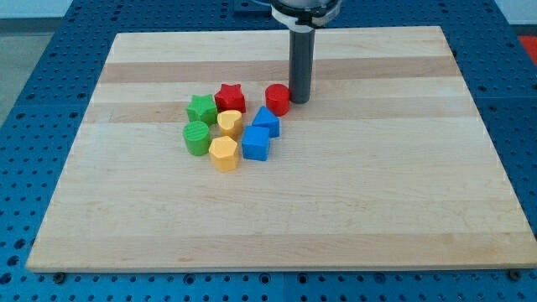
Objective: Move the red circle above the blue triangle
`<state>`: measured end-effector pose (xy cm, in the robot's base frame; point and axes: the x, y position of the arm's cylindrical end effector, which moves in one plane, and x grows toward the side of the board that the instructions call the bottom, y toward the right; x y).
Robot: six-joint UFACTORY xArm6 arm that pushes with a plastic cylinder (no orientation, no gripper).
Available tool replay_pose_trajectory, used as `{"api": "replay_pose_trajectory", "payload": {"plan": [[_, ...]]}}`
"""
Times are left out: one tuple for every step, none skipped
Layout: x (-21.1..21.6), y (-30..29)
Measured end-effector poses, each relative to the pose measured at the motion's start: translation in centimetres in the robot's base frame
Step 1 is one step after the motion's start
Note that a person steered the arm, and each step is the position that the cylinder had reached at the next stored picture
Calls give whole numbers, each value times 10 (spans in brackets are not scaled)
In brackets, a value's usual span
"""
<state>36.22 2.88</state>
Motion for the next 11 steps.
{"api": "replay_pose_trajectory", "payload": {"plan": [[0, 0], [-1, -1], [-1, -9], [-1, -17], [0, -18], [0, -18], [0, -18], [0, -18], [0, -18], [0, -16], [0, -16]]}}
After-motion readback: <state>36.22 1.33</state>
